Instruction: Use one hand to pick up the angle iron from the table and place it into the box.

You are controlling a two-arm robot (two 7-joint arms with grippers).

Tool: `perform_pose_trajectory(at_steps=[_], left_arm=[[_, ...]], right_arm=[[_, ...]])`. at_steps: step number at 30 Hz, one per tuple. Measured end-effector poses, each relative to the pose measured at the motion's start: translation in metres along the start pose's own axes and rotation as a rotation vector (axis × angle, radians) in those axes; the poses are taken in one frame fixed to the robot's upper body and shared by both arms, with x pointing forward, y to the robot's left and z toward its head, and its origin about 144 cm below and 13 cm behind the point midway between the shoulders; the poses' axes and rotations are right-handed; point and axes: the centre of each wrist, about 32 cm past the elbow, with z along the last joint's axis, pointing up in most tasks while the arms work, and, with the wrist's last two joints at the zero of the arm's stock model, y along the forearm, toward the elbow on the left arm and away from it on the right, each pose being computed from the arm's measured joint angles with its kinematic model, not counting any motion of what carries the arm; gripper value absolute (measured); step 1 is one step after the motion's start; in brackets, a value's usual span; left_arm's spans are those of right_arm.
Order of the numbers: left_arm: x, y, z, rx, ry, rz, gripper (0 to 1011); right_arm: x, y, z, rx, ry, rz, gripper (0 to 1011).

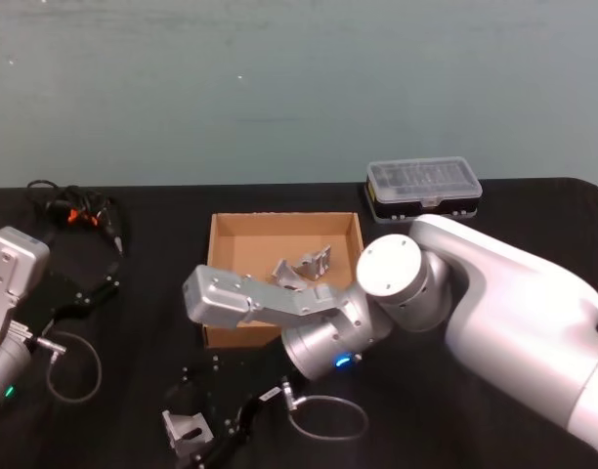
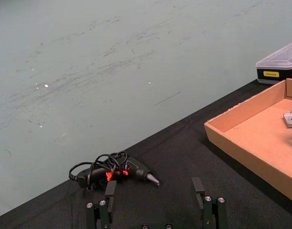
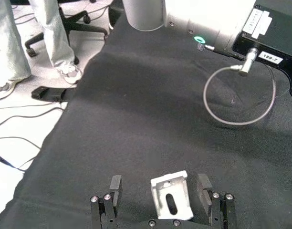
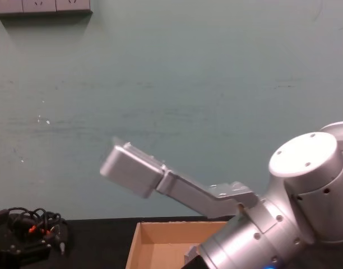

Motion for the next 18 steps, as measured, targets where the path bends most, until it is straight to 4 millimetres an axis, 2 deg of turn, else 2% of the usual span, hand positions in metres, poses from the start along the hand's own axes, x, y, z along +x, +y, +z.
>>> perform_pose_trajectory(at_steps=[18], left_arm=[[0.000, 0.000, 0.000, 0.000, 0.000, 0.000, 1000]], right_arm=[[0.014, 0.022, 0.000, -0.040, 0.053, 0.005, 1004]])
